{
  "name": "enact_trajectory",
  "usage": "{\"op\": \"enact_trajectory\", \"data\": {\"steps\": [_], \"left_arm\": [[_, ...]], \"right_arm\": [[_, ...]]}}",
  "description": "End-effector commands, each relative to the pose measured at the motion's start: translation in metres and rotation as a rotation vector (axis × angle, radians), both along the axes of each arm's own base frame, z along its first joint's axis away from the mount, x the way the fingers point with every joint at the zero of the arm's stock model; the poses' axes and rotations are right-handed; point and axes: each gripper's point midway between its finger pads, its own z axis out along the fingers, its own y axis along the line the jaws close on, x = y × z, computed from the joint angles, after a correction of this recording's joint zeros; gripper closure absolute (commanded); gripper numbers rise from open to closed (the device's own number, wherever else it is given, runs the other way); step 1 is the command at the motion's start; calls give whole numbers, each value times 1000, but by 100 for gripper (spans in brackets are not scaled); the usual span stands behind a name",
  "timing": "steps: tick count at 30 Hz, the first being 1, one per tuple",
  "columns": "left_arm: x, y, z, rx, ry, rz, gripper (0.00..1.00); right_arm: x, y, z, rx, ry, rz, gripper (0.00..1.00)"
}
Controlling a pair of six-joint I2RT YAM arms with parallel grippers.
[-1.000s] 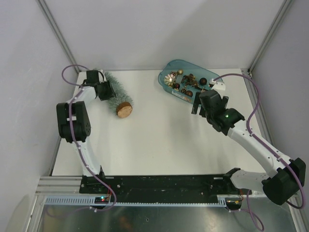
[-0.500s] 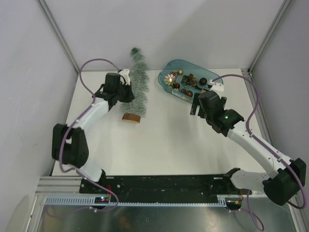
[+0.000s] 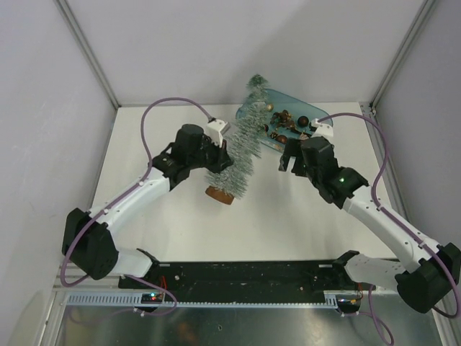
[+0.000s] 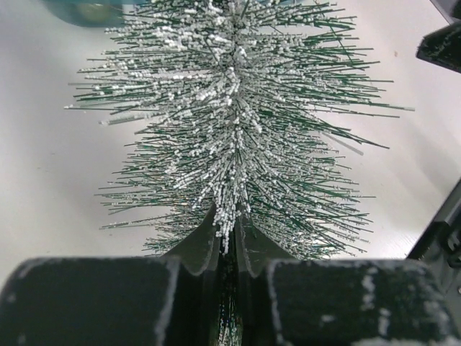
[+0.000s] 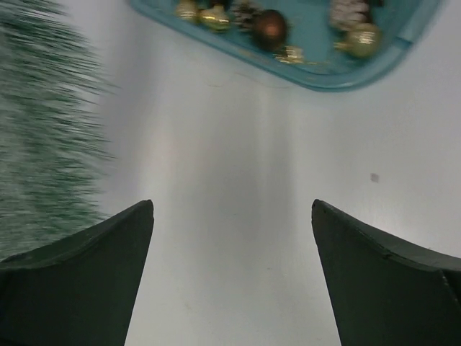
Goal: Decorate the small christmas tree
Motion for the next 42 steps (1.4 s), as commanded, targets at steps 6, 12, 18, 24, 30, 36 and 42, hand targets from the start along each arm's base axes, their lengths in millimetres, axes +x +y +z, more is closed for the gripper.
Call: {"op": "enact_trajectory", "data": {"steps": [6, 12, 18, 24, 30, 36, 42], "left_arm": [[-13, -20, 32, -68, -124, -114, 89], [-32, -23, 35, -87, -129, -181, 89], [-45, -23, 37, -97, -125, -227, 89], [-52, -26, 40, -108, -115, -256, 89], [-53, -27, 42, -109, -116, -261, 74], [-37, -11, 45, -97, -118, -179, 12], [-5, 36, 55, -131, -101, -6, 1]], "right_arm": [[-3, 89, 97, 432, -261, 439, 1], [9, 111, 117, 570, -311, 535, 1], [30, 122, 97, 608, -267, 545, 1], [43, 129, 83, 615, -246, 540, 28], [41, 138, 85, 569, -266, 552, 84], [26, 141, 107, 496, -355, 554, 100], [7, 152, 107, 404, -384, 565, 100]]}}
